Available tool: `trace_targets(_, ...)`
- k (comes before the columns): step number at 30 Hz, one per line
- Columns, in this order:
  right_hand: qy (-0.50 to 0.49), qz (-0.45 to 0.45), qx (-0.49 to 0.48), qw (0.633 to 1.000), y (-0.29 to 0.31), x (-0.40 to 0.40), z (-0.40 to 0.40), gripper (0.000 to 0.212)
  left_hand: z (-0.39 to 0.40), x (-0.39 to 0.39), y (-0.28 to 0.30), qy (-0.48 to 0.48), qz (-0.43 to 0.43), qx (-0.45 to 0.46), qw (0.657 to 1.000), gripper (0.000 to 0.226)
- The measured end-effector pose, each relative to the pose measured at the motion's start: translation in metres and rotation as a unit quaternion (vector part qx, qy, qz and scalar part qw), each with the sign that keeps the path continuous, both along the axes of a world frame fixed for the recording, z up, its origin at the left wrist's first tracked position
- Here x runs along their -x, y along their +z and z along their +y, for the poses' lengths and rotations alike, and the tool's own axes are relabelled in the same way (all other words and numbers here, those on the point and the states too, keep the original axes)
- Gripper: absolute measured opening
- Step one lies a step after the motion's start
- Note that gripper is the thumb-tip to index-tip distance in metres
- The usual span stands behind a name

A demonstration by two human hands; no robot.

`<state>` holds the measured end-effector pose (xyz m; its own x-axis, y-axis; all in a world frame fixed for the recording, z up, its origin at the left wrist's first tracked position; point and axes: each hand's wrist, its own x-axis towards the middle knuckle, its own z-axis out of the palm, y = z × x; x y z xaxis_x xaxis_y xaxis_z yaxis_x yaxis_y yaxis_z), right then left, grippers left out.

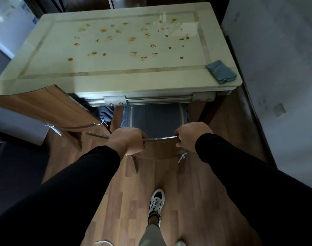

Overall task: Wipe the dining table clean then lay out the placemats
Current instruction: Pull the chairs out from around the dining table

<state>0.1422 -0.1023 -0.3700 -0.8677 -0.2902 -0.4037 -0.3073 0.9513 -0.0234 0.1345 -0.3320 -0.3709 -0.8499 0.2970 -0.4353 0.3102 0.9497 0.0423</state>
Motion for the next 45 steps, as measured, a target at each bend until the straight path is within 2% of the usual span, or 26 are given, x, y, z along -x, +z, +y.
trace_targets(14,-0.002,-0.006,-0.016,1.0,-0.001,0.112,-0.004,0.029,-0.005,0.117,-0.01,-0.003,0.011,-0.014,1.0,0.038)
trace_targets(24,-0.032,-0.009,0.005,0.999,-0.002,0.171,-0.005,0.023,-0.009,0.181,-0.016,0.019,0.012,-0.017,1.0,0.03)
trace_targets(45,-0.057,-0.024,-0.028,0.998,-0.003,0.222,-0.013,0.028,-0.012,0.232,-0.016,0.002,0.021,-0.028,0.999,0.042)
